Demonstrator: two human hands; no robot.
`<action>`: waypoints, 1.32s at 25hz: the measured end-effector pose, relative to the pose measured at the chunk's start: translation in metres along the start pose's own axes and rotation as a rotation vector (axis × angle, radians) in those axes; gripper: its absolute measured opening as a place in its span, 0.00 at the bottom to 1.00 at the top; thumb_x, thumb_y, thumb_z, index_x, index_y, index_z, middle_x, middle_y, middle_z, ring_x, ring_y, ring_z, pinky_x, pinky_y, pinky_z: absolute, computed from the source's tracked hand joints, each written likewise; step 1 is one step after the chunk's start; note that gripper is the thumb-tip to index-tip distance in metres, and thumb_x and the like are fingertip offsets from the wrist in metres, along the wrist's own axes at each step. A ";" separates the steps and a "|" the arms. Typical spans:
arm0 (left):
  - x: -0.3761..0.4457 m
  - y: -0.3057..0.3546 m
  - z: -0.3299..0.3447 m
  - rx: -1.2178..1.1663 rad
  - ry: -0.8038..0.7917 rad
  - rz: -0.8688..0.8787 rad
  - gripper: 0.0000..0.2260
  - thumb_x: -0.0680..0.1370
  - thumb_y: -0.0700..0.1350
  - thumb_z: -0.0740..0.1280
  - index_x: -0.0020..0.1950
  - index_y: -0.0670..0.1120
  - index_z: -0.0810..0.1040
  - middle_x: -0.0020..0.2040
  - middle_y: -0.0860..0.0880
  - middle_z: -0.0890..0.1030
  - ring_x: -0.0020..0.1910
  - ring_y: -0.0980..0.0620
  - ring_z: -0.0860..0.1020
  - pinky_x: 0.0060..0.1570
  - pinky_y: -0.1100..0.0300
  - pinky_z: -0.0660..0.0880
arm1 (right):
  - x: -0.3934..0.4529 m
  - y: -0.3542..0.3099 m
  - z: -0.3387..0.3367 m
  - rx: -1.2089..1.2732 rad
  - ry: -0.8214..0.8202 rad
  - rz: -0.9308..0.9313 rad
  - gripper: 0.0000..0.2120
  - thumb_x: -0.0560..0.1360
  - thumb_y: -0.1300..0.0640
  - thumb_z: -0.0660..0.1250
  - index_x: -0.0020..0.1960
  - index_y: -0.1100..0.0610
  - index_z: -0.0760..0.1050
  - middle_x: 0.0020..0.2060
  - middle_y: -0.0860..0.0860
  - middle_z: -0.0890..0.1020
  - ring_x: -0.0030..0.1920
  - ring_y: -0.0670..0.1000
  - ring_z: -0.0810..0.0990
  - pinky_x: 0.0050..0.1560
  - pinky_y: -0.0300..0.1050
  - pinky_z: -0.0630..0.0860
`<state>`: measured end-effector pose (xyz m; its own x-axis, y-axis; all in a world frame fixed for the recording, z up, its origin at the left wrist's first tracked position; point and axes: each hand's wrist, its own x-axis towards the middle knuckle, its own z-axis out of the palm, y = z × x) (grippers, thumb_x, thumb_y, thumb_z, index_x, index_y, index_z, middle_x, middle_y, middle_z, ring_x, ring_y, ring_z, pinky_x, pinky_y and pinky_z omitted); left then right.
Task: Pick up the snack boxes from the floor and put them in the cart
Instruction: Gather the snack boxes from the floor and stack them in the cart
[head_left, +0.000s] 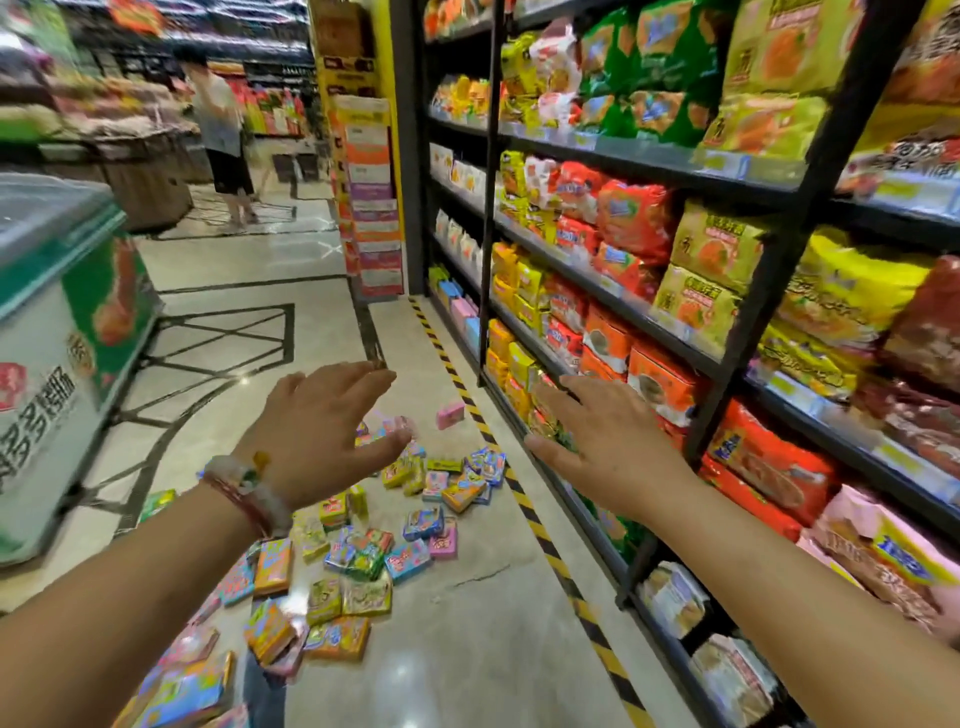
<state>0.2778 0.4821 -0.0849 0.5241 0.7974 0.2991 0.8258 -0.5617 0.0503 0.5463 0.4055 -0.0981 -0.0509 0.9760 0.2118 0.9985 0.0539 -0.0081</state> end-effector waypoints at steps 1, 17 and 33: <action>0.019 -0.015 0.005 -0.003 0.009 0.005 0.43 0.64 0.71 0.42 0.73 0.52 0.65 0.73 0.50 0.67 0.72 0.50 0.63 0.69 0.46 0.58 | 0.024 -0.001 0.006 0.009 0.002 -0.001 0.47 0.64 0.27 0.29 0.77 0.45 0.51 0.76 0.50 0.57 0.74 0.52 0.53 0.73 0.51 0.46; 0.287 -0.204 0.127 -0.018 -0.047 -0.005 0.39 0.67 0.69 0.47 0.70 0.50 0.70 0.68 0.46 0.72 0.69 0.45 0.69 0.66 0.43 0.61 | 0.362 0.034 0.136 0.104 -0.011 -0.022 0.47 0.63 0.29 0.29 0.76 0.47 0.56 0.74 0.50 0.61 0.73 0.53 0.57 0.69 0.44 0.43; 0.391 -0.329 0.596 -0.135 -0.204 0.024 0.25 0.72 0.60 0.57 0.64 0.48 0.70 0.60 0.42 0.79 0.60 0.45 0.74 0.54 0.39 0.73 | 0.498 0.074 0.604 0.344 -0.223 0.166 0.29 0.77 0.38 0.51 0.65 0.58 0.74 0.59 0.56 0.79 0.60 0.59 0.77 0.63 0.53 0.70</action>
<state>0.3348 1.1100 -0.5527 0.5860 0.8037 0.1034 0.7844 -0.5947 0.1765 0.5832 1.0229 -0.5839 0.0690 0.9970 -0.0361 0.9310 -0.0773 -0.3568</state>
